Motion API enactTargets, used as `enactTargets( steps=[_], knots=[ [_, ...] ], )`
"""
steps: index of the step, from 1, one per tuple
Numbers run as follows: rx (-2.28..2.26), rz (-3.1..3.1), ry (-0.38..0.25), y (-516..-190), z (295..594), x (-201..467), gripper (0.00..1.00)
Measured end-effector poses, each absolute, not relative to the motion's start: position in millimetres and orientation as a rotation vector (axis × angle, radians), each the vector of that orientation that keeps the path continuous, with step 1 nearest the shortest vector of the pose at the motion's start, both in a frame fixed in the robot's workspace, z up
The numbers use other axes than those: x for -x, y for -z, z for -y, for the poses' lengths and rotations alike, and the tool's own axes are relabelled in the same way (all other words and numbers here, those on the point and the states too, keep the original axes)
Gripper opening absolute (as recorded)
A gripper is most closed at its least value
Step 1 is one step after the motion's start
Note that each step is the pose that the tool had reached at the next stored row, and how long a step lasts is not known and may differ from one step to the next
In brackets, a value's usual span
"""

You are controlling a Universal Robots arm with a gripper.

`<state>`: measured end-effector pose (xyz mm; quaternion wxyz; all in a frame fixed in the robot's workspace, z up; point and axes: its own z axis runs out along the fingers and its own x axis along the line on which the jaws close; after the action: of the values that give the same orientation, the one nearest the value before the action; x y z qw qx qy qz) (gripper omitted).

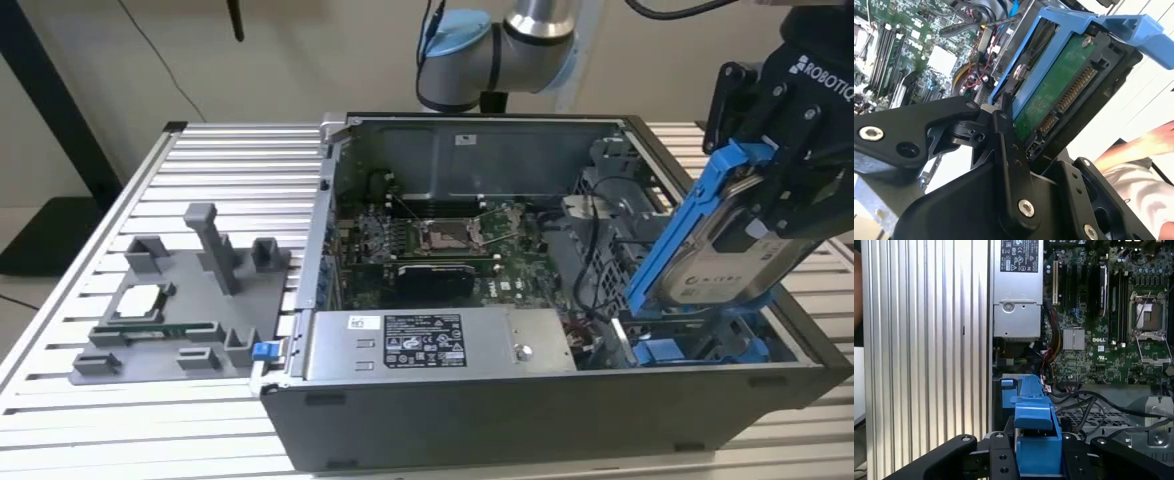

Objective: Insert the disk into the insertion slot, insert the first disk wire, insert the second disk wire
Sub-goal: 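Insert the disk into the insertion slot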

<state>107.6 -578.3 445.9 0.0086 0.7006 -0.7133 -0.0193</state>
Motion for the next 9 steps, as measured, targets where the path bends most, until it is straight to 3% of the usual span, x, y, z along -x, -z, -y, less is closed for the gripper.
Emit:
enactTargets(
  steps=[9],
  knots=[
    [-2.198, 2.237, 0.082, -436.6, 578.3, -109.6, 0.0]
  ],
)
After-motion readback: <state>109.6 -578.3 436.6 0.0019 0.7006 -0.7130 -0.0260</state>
